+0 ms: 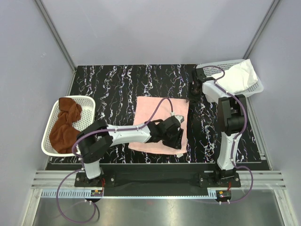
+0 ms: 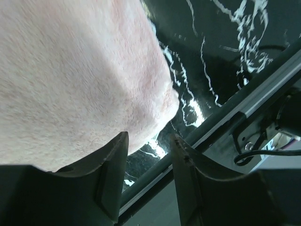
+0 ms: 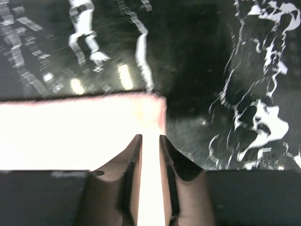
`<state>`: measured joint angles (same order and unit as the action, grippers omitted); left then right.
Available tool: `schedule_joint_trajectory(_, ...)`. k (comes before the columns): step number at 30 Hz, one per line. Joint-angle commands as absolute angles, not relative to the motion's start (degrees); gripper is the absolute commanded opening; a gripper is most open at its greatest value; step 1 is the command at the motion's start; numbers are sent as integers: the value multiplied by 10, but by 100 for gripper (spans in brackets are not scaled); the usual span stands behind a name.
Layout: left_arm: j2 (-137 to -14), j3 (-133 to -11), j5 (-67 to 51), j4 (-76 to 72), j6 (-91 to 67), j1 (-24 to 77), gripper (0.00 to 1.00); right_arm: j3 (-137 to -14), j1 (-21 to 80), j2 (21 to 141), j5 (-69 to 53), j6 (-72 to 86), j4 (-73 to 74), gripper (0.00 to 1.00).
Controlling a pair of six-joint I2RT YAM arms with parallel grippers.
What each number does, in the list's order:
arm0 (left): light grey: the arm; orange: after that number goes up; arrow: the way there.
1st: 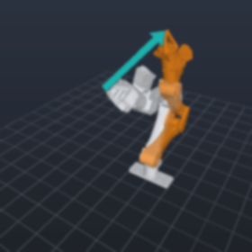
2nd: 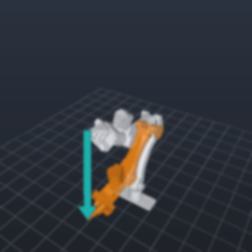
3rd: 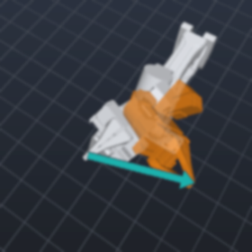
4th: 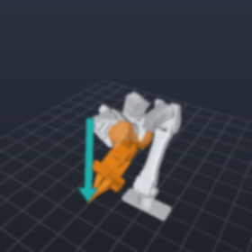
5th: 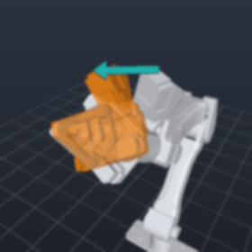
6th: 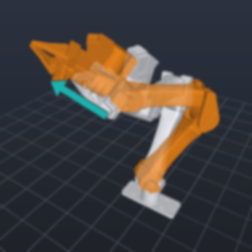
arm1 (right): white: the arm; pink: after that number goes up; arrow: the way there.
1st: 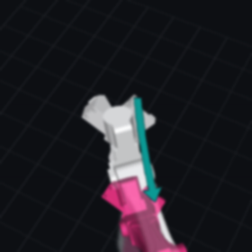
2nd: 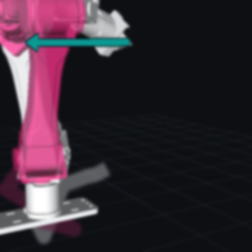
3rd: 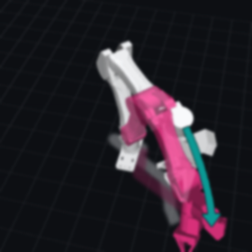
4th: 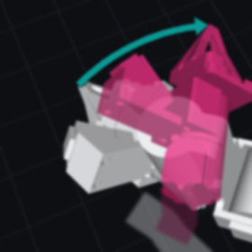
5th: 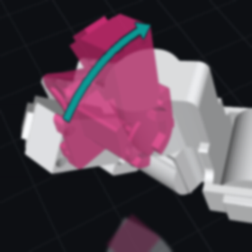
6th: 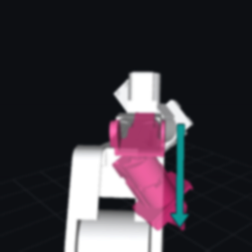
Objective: Fold and stack the towels
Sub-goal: Fold the towel
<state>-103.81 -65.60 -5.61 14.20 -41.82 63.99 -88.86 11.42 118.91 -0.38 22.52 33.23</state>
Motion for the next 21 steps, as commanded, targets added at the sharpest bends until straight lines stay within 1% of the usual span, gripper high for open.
schedule_joint_trajectory(1, -999, -698, -37, 182, -371, 599, 47, -931, 112, 1136, -50, 207, 365, 31)
schedule_joint_trajectory(2, -998, -707, -43, 193, -356, 581, 47, -937, 111, 1138, -69, 195, 361, 33)
schedule_joint_trajectory(3, -994, -719, -62, 205, -339, 541, 47, -939, 111, 1138, -78, 165, 358, 39)
schedule_joint_trajectory(5, -994, -729, -77, 212, -259, 495, 48, -945, 111, 1141, -99, 123, 357, 42)
schedule_joint_trajectory(6, -1004, -757, -63, 246, -236, 448, 49, -944, 110, 1141, -105, 87, 352, 45)
schedule_joint_trajectory(7, -1013, -771, -65, 260, -187, 423, 49, -943, 109, 1141, -112, 71, 350, 47)
schedule_joint_trajectory(8, -1022, -786, -69, 271, -165, 398, 49, -943, 107, 1143, -115, 61, 346, 47)
schedule_joint_trajectory(9, -1032, -801, -84, 290, -148, 350, 49, -945, 98, 1146, -119, 48, 344, 47)
schedule_joint_trajectory(11, -1073, -857, -114, 310, -109, 304, 48, -960, 88, 1160, -158, 35, 347, 48)
schedule_joint_trajectory(12, -1091, -877, -146, 329, -91, 264, 46, -964, 84, 1171, -172, 13, 349, 48)
schedule_joint_trajectory(14, -1143, -941, -177, 349, -69, 218, 42, -982, 79, 1182, -208, -18, 362, 49)
schedule_joint_trajectory(16, -1174, -995, -191, 360, -40, 199, 41, -993, 67, 1193, -256, -53, 371, 52)
schedule_joint_trajectory(18, -1214, -1021, -192, 357, -13, 184, 41, -991, 59, 1189, -289, -80, 368, 53)
schedule_joint_trajectory(21, -1272, -1083, -183, 388, 23, 178, 47, -1019, 41, 1210, -329, -97, 387, 52)
